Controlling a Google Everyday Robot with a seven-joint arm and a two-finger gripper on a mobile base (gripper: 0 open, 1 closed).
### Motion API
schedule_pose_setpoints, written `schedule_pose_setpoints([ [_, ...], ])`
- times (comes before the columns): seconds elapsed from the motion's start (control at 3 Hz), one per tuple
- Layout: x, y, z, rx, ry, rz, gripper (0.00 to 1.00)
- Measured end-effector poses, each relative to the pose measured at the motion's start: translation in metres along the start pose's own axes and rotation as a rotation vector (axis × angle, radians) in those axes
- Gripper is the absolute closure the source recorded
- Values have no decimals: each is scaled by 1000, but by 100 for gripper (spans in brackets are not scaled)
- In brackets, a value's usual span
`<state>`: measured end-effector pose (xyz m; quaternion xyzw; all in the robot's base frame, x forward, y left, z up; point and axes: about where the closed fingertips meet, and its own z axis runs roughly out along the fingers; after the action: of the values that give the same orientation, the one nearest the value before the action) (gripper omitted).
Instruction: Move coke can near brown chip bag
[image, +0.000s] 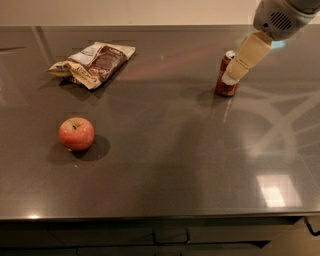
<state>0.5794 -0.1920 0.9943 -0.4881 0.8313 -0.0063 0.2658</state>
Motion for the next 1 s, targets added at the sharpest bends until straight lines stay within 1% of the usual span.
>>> schedule_pose_setpoints([
  [0.33, -5, -16, 7, 16, -19, 54, 0],
  [0.67, -2, -69, 41, 8, -90, 178, 0],
  [1.0, 9, -84, 58, -37, -149, 190, 0],
])
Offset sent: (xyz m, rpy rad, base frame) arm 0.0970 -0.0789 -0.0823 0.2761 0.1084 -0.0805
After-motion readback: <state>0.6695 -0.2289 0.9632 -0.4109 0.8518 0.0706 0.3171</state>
